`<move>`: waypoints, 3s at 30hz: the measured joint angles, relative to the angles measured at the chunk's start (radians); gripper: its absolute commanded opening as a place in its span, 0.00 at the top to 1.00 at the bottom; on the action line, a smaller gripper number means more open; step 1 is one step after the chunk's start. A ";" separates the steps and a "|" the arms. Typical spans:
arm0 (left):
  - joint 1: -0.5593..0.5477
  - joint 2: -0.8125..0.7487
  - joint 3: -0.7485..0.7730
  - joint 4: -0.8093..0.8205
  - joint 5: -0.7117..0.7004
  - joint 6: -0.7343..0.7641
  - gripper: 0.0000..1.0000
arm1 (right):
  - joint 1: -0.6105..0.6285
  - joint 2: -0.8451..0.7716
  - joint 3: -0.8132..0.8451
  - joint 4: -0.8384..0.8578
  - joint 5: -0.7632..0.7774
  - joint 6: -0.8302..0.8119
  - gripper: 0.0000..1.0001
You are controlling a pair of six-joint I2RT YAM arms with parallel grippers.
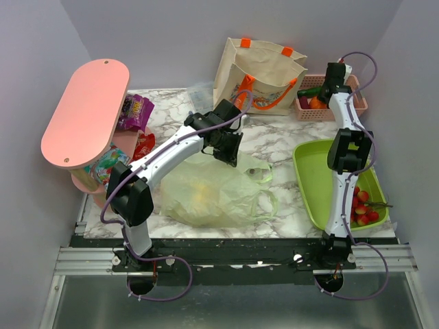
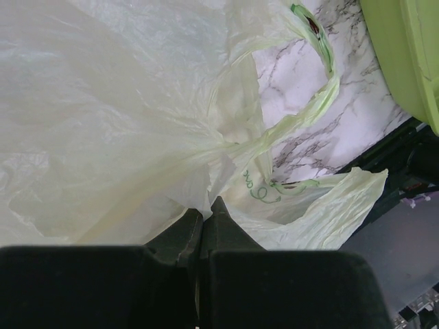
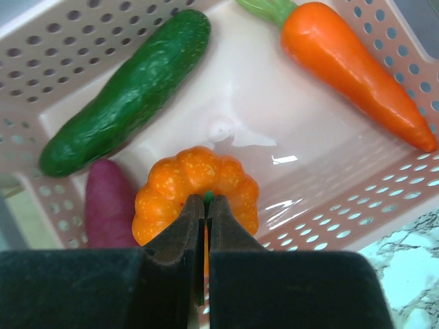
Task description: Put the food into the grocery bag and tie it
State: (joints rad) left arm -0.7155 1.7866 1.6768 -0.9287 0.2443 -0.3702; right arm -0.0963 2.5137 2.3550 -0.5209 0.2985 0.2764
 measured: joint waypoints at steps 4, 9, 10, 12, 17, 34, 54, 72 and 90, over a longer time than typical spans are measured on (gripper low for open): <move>0.031 0.000 0.000 0.009 0.047 -0.004 1.00 | 0.018 -0.046 -0.019 0.000 -0.027 0.011 0.99; 0.053 -0.005 -0.016 0.019 0.093 -0.005 1.00 | 0.058 -0.136 -0.066 0.005 -0.032 0.019 0.99; 0.053 -0.010 -0.023 0.020 0.101 -0.005 1.00 | 0.067 -0.159 -0.082 0.005 -0.031 0.020 0.99; 0.053 -0.023 -0.038 0.018 0.113 -0.006 1.00 | 0.080 -0.213 -0.126 0.005 -0.031 0.023 0.99; 0.053 -0.081 -0.062 0.015 0.120 -0.024 1.00 | 0.107 -0.381 -0.290 0.015 -0.032 0.028 0.99; 0.053 -0.211 -0.115 -0.032 0.124 -0.079 1.00 | 0.095 -1.038 -0.892 -0.006 -0.294 0.179 0.99; 0.053 -0.226 -0.062 -0.054 0.082 -0.121 1.00 | 0.144 -1.521 -1.420 -0.185 -0.658 0.277 0.99; 0.053 -0.228 -0.035 -0.067 0.063 -0.110 1.00 | 0.440 -1.310 -1.451 -0.129 -0.484 0.381 0.99; 0.053 -0.264 -0.045 -0.072 0.083 -0.106 1.00 | 0.442 -1.234 -1.443 0.027 -0.552 0.399 0.99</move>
State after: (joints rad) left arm -0.6628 1.5223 1.6318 -1.0008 0.3271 -0.4767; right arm 0.3454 1.2797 0.9119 -0.4938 -0.2535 0.6758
